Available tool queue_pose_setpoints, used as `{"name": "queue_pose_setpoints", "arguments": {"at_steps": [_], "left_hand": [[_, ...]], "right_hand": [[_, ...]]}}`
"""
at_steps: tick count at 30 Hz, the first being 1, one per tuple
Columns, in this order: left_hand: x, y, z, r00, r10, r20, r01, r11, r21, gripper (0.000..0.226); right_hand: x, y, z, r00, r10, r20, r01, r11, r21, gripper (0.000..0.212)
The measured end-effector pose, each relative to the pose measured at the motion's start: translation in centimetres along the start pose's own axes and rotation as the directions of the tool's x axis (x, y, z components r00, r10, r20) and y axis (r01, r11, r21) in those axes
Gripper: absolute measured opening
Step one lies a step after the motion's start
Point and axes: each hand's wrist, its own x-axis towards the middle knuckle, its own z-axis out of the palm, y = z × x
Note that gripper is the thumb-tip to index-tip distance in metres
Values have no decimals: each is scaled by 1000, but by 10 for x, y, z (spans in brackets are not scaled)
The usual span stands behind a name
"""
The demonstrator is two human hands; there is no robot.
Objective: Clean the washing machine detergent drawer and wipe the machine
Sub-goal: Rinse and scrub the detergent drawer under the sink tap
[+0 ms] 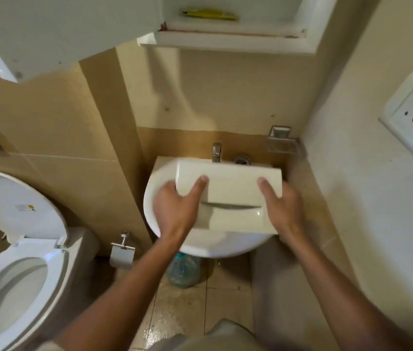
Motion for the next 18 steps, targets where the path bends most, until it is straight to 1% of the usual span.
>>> {"name": "queue_pose_setpoints", "arguments": {"at_steps": [1,2,3,4,5,6,7,8,9,10,11,12,13,14,15,16,18], "left_hand": [[5,21,-6,998,60,-10,-60,996,-65,32],[11,47,-12,991,122,-50,-128,983,-129,34],[15,72,-20,975,194,-110,-213,959,-189,36],[15,96,-29,943,286,-172,-322,916,-240,36],[11,116,-38,892,387,-236,-443,853,-277,39],[5,133,-46,822,480,-308,-562,772,-298,44],[1,140,-52,751,546,-372,-651,706,-278,49],[-1,139,-53,697,591,-407,-704,671,-232,53],[0,130,-51,684,611,-398,-716,667,-206,52],[3,109,-44,738,580,-344,-665,713,-224,47],[6,84,-36,845,475,-245,-530,802,-274,38],[9,56,-27,943,313,-115,-333,902,-274,31],[7,30,-20,993,115,13,-111,975,-195,27],[3,3,-12,996,-43,83,48,996,-70,29],[-3,-18,-7,988,-121,97,120,993,9,32],[-7,-31,-5,987,-125,99,123,992,24,34],[-3,-33,-6,990,-67,127,72,997,-34,33]], "right_hand": [[7,-20,-6,996,-81,-44,82,996,23,22],[17,-46,-14,980,-174,-98,180,982,61,20],[25,-74,-23,952,-263,-155,281,954,106,16],[27,-102,-33,912,-350,-214,384,911,149,13],[26,-125,-43,851,-445,-278,501,845,184,12],[20,-143,-50,771,-530,-353,617,759,208,13],[15,-152,-53,684,-592,-427,712,670,211,14],[8,-153,-51,614,-626,-480,772,602,204,13],[4,-146,-45,589,-632,-503,791,580,197,11],[3,-124,-35,637,-594,-491,743,642,188,11],[4,-98,-25,747,-515,-421,626,759,181,12],[5,-69,-15,882,-380,-279,429,893,139,12],[4,-41,-5,982,-164,-94,170,984,53,16],[-1,-12,3,997,70,41,-68,996,-60,24],[-8,12,7,972,214,93,-202,972,-120,31],[-15,29,10,964,253,87,-244,965,-99,34],[-26,35,11,973,226,43,-226,974,-8,33]]}}
